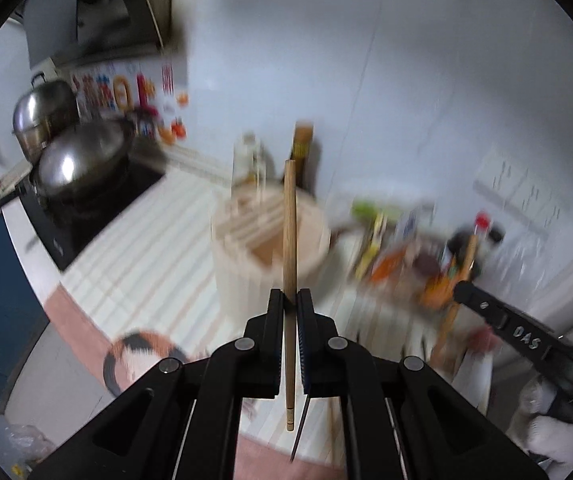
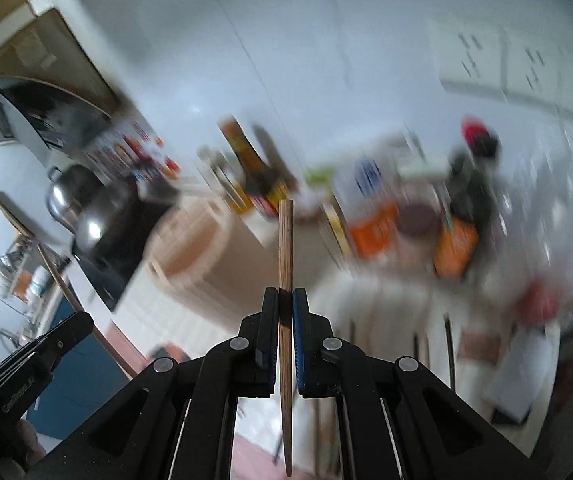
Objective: Organize utensils
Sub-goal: 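Lift both held chopsticks and carry them over the cream utensil holder, then lower the chopsticks into the holder and open both tools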
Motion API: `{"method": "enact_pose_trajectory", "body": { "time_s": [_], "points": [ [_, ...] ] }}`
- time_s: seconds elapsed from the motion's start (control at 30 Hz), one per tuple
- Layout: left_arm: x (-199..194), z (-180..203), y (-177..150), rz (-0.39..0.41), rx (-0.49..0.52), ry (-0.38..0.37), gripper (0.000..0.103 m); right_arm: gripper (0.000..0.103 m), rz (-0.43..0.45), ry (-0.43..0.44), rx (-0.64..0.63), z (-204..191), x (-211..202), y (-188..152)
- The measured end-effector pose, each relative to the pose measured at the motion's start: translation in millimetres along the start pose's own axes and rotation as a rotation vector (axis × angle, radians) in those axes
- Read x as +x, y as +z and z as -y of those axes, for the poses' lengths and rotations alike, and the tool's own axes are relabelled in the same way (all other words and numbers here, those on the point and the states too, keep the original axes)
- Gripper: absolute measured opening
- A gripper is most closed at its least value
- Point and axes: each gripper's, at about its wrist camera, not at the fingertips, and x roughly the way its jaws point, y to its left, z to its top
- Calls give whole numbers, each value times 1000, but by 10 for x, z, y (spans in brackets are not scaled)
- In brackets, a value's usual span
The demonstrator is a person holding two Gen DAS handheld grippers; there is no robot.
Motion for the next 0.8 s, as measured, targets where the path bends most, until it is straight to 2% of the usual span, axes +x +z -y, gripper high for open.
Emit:
{"method": "enact_pose_trajectory", "body": {
  "time_s": [0.2, 0.33, 0.5, 0.63, 0.8],
  "points": [
    [-48, -66, 647, 127, -50, 49, 4, 7, 103, 70, -32, -350, 41, 759],
    [59, -206, 953, 164, -87, 85, 4, 7, 158, 84, -66, -593, 139, 1129],
    [361, -440, 1180, 152, -148, 108, 4, 7, 187, 106, -73, -791, 421, 1434],
    [557, -524, 1211, 128, -191, 103, 4, 7, 193, 117, -73, -855, 722, 1536],
    [789, -545, 1206, 93, -194, 98, 4, 7, 193, 125, -81, -877, 1019, 1568]
  ]
}}
